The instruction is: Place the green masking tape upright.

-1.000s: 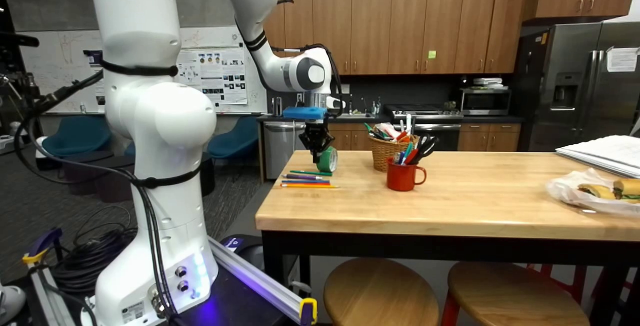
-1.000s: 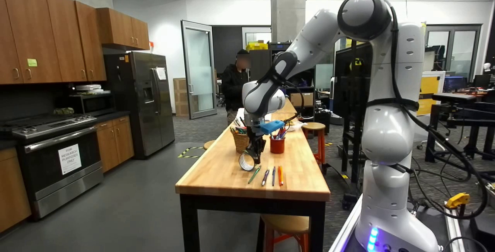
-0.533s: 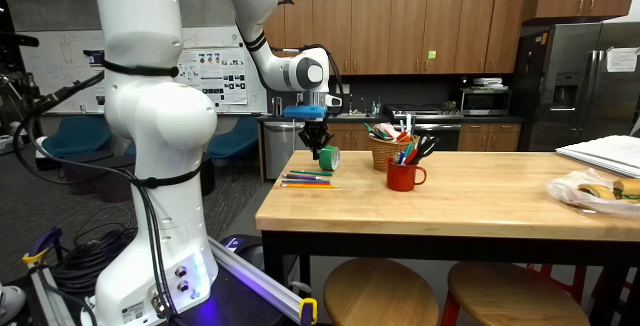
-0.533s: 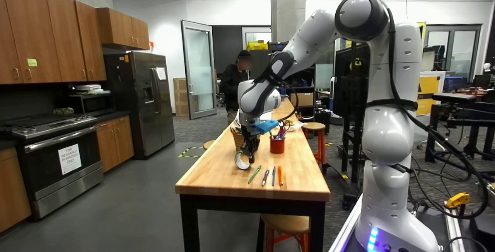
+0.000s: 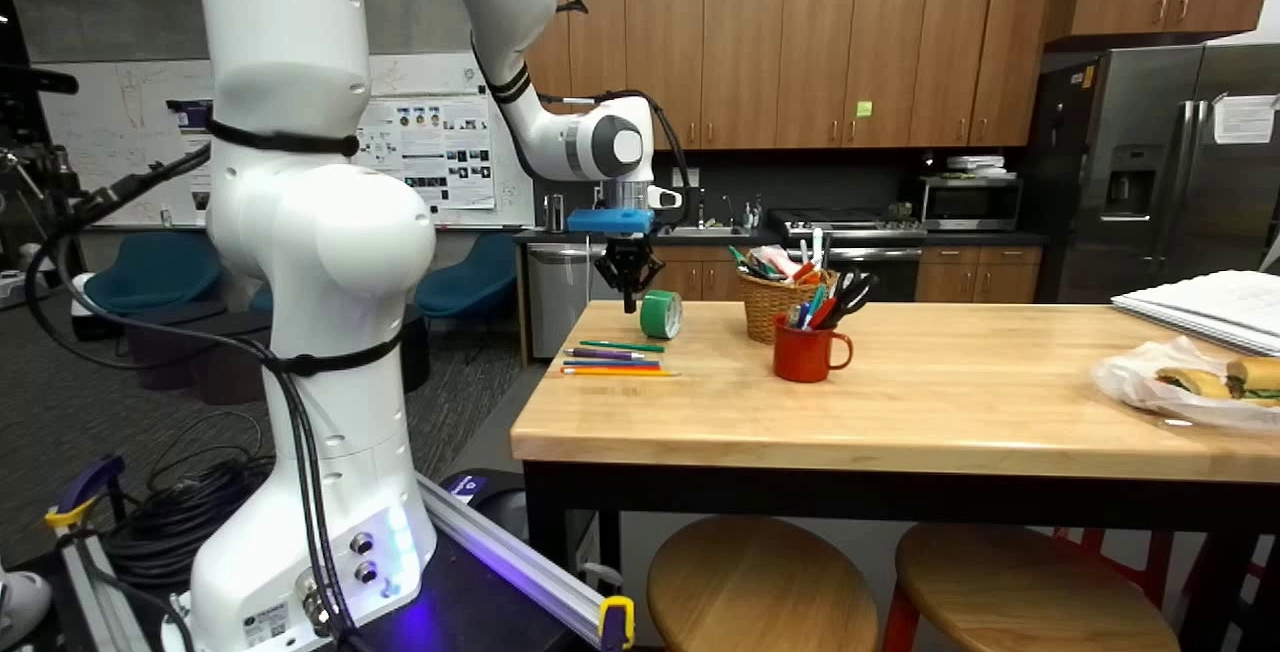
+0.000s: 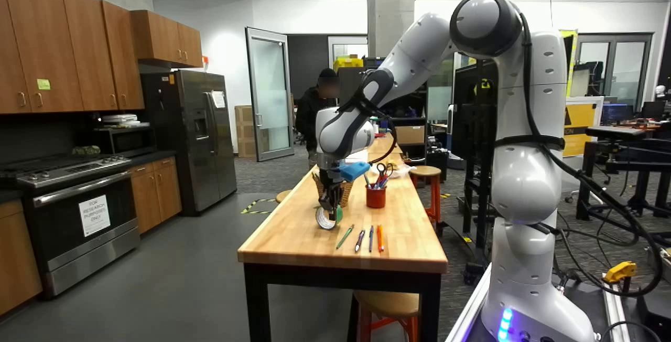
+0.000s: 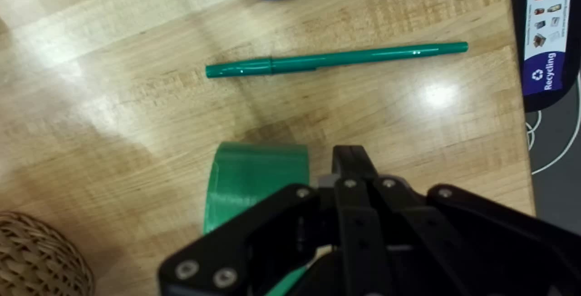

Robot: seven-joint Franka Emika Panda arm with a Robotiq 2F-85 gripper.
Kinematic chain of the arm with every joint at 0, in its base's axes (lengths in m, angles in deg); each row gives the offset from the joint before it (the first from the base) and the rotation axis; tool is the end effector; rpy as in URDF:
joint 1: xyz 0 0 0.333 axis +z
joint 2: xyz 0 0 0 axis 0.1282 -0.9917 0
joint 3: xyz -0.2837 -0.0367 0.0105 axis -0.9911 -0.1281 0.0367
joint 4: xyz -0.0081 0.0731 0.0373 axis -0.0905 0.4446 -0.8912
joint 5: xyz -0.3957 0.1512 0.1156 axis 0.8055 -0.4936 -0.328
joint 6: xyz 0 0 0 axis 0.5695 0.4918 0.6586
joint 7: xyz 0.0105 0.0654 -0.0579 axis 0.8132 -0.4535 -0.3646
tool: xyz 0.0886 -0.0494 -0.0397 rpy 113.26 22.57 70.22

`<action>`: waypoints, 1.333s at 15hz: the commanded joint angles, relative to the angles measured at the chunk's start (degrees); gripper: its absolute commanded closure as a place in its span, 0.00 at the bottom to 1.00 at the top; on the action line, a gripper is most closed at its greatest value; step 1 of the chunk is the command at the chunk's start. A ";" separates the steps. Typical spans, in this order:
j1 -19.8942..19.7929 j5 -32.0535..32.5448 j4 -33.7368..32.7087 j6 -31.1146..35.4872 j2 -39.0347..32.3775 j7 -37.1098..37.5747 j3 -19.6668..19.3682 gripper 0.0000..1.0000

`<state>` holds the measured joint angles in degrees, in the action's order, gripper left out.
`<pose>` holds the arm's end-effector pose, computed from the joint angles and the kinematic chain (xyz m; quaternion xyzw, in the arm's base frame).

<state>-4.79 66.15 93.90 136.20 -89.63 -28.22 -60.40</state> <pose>0.5338 0.0492 0.2500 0.9928 0.1182 0.0178 0.0052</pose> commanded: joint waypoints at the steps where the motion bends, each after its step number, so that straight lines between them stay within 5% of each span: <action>1: 0.23 -0.06 -1.75 0.65 -1.45 -1.55 0.34 1.00; 10: 0.10 -0.83 -3.69 -14.00 1.14 4.03 0.53 1.00; 20: -3.01 4.17 -4.36 -17.82 -0.19 4.75 -3.20 1.00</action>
<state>-7.23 69.15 90.19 120.67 -89.85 -24.49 -62.98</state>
